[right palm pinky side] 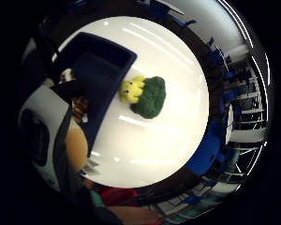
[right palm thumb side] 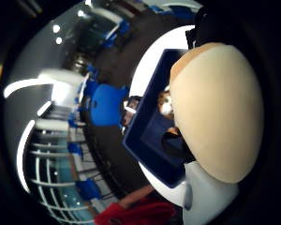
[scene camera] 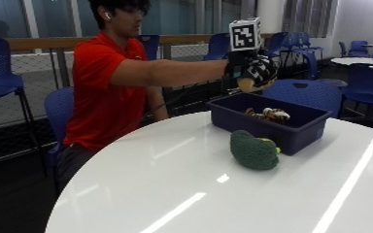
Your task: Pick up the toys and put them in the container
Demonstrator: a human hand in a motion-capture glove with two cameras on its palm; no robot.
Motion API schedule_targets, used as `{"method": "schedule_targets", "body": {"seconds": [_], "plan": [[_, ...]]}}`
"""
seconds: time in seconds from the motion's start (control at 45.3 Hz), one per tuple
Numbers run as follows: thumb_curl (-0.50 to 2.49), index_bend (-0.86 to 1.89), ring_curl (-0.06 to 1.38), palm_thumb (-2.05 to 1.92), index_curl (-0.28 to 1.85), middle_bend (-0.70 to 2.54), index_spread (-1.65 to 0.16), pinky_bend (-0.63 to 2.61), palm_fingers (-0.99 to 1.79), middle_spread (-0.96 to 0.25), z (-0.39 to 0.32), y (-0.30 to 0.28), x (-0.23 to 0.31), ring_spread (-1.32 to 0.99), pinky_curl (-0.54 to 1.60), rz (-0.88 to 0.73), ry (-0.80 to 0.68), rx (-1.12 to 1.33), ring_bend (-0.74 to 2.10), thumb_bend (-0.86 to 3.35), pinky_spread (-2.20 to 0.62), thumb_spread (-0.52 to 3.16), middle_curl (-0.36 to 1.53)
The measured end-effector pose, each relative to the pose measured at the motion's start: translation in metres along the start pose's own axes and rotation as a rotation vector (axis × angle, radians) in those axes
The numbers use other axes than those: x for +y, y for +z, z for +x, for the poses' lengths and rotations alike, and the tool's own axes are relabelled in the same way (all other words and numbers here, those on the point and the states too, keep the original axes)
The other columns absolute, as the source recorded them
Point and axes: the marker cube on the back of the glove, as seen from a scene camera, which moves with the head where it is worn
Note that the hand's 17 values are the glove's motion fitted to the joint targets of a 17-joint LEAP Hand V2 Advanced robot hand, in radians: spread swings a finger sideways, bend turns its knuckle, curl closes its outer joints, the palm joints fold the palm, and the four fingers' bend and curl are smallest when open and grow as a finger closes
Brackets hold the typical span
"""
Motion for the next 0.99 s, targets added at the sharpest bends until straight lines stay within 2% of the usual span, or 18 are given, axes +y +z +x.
{"method": "schedule_targets", "body": {"seconds": [0.176,0.243,0.309,0.331,0.353,0.397,0.463,0.596,0.728,0.993], "plan": [[0.84,0.17,0.54,0.68,0.36,0.46,-0.42,1.09,0.89,-0.50,-0.030,0.024,0.000,-0.56,0.45,-0.036,-0.113,0.054,0.90,0.07,-0.44,0.63,0.61],[0.85,0.14,0.55,0.67,0.36,0.44,-0.43,1.11,0.86,-0.51,-0.031,0.032,0.004,-0.56,0.45,-0.094,-0.141,0.072,0.89,0.06,-0.44,0.63,0.62],[0.81,0.06,0.55,0.51,0.33,0.35,-0.42,1.16,0.67,-0.47,-0.031,0.037,0.010,-0.54,0.46,-0.190,-0.148,0.091,0.89,-0.04,-0.44,0.78,0.60],[0.77,0.09,0.53,0.44,0.33,0.26,-0.41,1.09,0.28,-0.42,-0.031,0.037,0.012,-0.50,0.45,-0.213,-0.152,0.089,0.79,-0.07,-0.37,0.85,0.57],[0.76,0.13,0.58,0.44,0.37,0.29,-0.41,1.15,0.40,-0.42,-0.032,0.037,0.014,-0.49,0.49,-0.229,-0.153,0.075,0.87,-0.05,-0.38,0.88,0.60],[0.70,0.07,0.52,0.31,0.34,0.22,-0.39,1.13,-0.08,-0.34,-0.033,0.034,0.018,-0.39,0.49,-0.237,-0.143,0.030,0.67,-0.11,-0.27,0.93,0.57],[0.63,0.08,0.48,0.17,0.31,0.21,-0.36,1.11,-0.23,-0.27,-0.027,0.028,0.021,-0.28,0.46,-0.204,-0.127,-0.033,0.53,-0.12,-0.18,0.98,0.55],[0.52,0.12,0.37,-0.05,0.28,0.16,-0.34,1.01,-0.22,-0.17,0.013,0.017,0.027,-0.15,0.39,-0.131,-0.125,0.055,0.33,-0.10,-0.05,0.99,0.50],[0.45,0.15,0.34,-0.09,0.28,0.15,-0.34,0.93,-0.18,-0.12,0.063,0.012,0.040,-0.08,0.35,-0.142,0.045,0.073,0.26,-0.09,0.02,0.99,0.46],[0.35,0.14,0.32,-0.10,0.27,0.14,-0.34,0.85,-0.18,-0.08,0.183,0.023,0.103,-0.02,0.32,-0.136,0.192,0.064,0.19,-0.08,0.07,1.00,0.40]]}}
